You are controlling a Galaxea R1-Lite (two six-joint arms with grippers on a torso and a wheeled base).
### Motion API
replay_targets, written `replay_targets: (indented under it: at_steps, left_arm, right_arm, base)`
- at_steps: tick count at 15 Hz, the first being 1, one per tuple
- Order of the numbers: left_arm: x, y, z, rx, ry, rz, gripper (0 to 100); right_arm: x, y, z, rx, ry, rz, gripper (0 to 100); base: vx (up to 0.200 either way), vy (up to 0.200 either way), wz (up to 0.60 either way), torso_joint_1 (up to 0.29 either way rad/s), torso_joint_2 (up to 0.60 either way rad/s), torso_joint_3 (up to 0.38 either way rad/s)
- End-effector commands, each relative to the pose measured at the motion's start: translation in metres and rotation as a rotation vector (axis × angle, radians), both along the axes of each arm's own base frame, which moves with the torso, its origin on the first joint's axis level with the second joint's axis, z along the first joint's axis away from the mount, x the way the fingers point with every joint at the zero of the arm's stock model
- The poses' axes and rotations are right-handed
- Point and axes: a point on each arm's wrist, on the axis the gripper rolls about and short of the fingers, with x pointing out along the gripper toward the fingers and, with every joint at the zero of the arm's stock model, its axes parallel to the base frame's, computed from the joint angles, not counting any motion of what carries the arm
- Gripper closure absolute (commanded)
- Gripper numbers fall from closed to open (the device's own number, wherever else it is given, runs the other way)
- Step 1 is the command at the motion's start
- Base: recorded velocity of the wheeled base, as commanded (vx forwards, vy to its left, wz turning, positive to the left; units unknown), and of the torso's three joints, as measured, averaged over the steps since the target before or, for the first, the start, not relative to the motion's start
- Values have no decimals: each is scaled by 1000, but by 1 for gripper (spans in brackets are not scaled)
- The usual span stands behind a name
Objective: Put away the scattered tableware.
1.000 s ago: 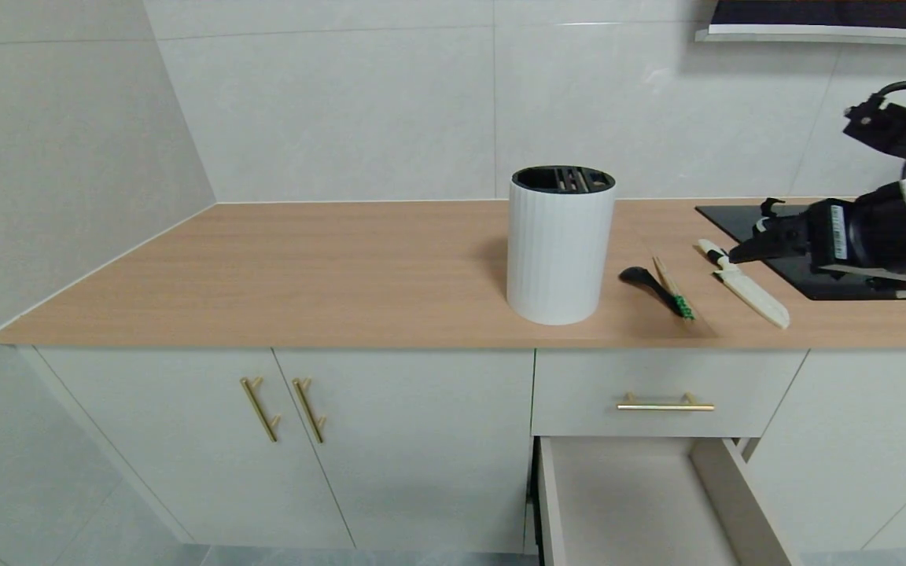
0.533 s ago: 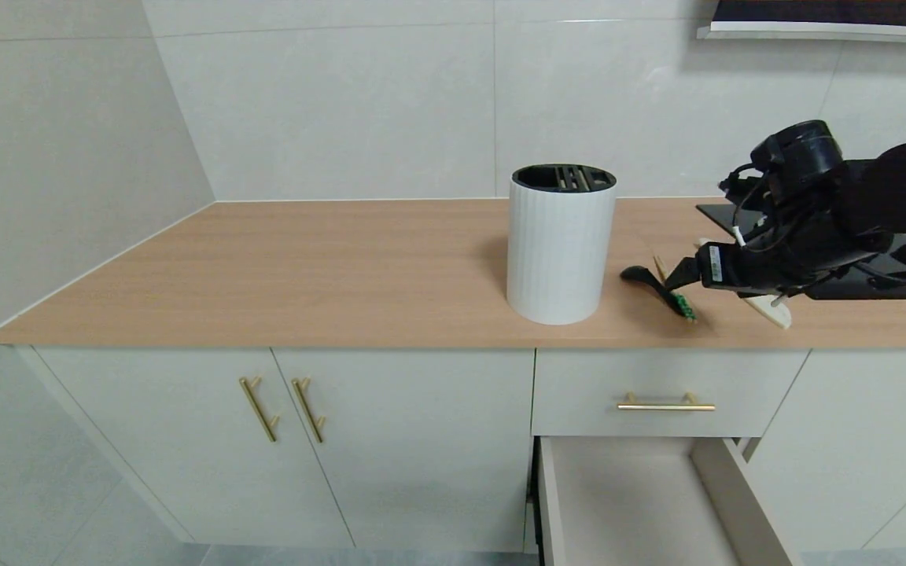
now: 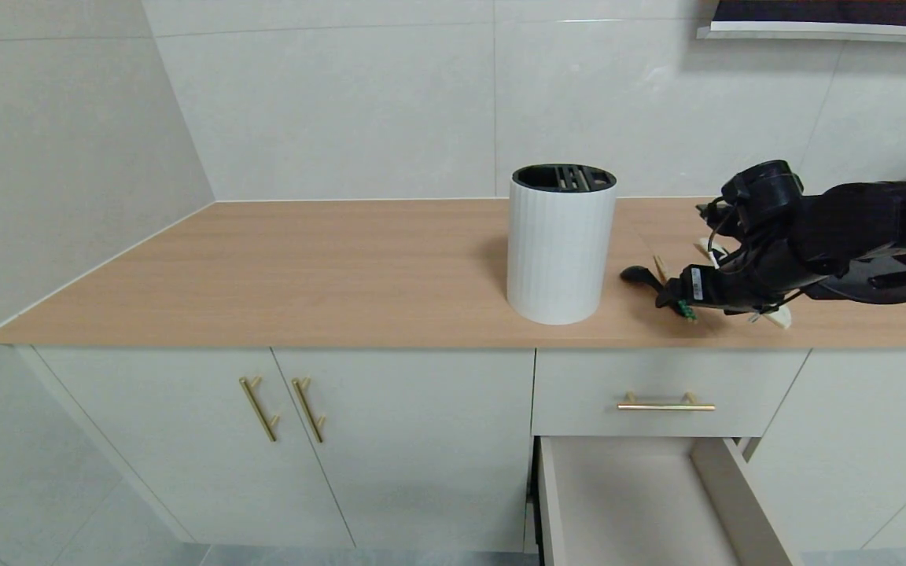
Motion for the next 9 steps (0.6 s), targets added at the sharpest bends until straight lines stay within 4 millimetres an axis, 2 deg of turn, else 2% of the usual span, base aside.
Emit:
replay_targets:
  at_steps: [1, 9]
  left_arm:
    - [0, 0, 0, 0, 0, 0, 0]
    - [0, 0, 0, 0, 0, 0, 0]
  right_arm:
    - [4, -2, -3, 1, 1, -7, 0]
    - [10, 0, -13, -2, 16, -9, 0]
  base:
    - [0, 0, 0, 0, 0, 0]
    - [0, 0, 0, 0, 0, 0]
